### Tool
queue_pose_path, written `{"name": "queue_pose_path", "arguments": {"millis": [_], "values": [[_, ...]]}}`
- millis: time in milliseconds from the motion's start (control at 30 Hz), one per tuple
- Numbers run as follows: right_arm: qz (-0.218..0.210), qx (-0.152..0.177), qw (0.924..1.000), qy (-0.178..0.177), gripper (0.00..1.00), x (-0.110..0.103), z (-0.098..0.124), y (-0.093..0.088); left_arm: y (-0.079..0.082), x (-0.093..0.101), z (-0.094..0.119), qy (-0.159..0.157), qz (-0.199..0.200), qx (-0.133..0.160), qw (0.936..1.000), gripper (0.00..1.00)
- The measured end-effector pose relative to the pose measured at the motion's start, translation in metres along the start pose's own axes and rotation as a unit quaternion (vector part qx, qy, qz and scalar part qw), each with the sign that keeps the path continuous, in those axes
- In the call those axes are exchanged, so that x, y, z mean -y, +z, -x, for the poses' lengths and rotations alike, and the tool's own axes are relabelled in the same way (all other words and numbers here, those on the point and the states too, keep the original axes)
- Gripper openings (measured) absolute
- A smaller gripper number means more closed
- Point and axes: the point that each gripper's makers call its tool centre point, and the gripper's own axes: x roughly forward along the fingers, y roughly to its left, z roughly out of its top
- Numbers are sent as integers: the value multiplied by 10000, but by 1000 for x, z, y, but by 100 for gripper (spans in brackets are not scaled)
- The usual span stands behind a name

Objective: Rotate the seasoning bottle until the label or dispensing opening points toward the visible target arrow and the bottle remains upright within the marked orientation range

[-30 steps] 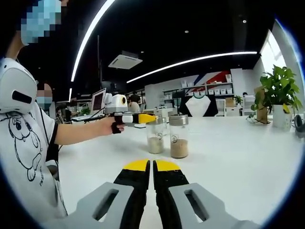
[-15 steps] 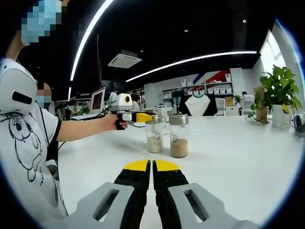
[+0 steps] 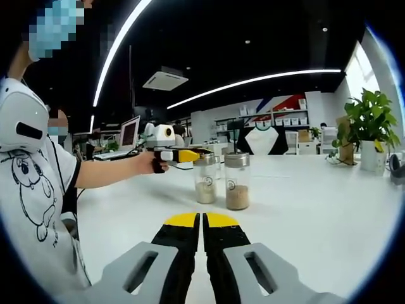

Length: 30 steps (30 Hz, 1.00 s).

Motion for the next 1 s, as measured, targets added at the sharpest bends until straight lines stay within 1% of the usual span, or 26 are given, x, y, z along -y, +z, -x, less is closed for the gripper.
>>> {"name": "queue_pose_path", "arguments": {"millis": [33, 67, 100, 133, 167, 233, 267, 300, 333, 400, 433, 500, 567, 633, 667, 700, 733, 767, 800, 900, 1000], "values": [[3, -1, 10000, 3, 0, 0, 0, 0, 1, 1, 0, 41, -5, 17, 10000, 55], [6, -1, 10000, 5, 0, 0, 0, 0, 2, 1, 0, 172, -42, 19, 9998, 56], [5, 2, 10000, 7, 0, -1, 0, 0, 3, 2, 0, 237, -63, 36, 9997, 57], [2, 10, 10000, 7, 0, 0, 0, 0, 2, 1, 1, 408, -103, -1, 9991, 58], [0, 14, 10000, 4, 0, 0, 0, 0, 3, 1, 1, 496, -95, 13, 9987, 58], [-5, 21, 10000, 2, 0, 0, 0, 0, 4, 1, 1, 750, -13, 35, 9972, 58], [-7, 27, 10000, 2, 0, 1, 0, 1, 6, 1, 1, 923, 14, 77, 9957, 57], [-6, 33, 10000, 6, 0, 1, 0, 1, 4, -2, 2, 1091, 21, 33, 9940, 56], [-2, 40, 10000, 15, 0, 0, 0, 1, 5, -4, 3, 1254, 5, 55, 9921, 56], [10, 47, 10000, 30, 0, 0, -1, 2, 7, -10, 7, 1469, 61, 143, 9890, 57], [12, 48, 10000, 35, 0, 0, -1, 3, 7, -11, 7, 1463, 15, 131, 9892, 57], [18, 49, 10000, 42, 0, 0, -1, 3, 5, -14, 9, 1666, -270, 30, 9856, 56], [17, 51, 10000, 41, 0, 1, -1, 3, 4, -9, 6, 1670, -257, 32, 9856, 56], [1, 60, 10000, 36, 0, 2, -1, 3, 4, -11, 5, 1768, -217, 45, 9840, 55], [-6, 64, 10000, 32, 0, 2, -1, 3, 3, -13, 4, 1817, -224, 5, 9831, 55], [-10, 64, 10000, 25, 0, 2, -1, 3, 2, -15, 5, 1926, -226, -35, 9810, 55], [-12, 66, 10000, 19, 0, 3, -1, 2, 3, -20, 7, 2132, -428, -65, 9760, 56], [-16, 72, 10000, 19, 0, 3, -1, 2, 3, -19, 6, 2103, -483, -72, 9764, 56], [-29, 84, 10000, 19, 0, 3, -1, 2, 1, -17, 4, 2074, -432, -92, 9773, 55], [-47, 77, 10000, 11, 0, 3, -1, 1, -4, -21, 4, 2171, -313, -123, 9756, 54], [-56, 83, 10000, 2, 0, 3, 0, 0, -7, -28, 7, 2284, -151, -85, 9734, 50]]}}
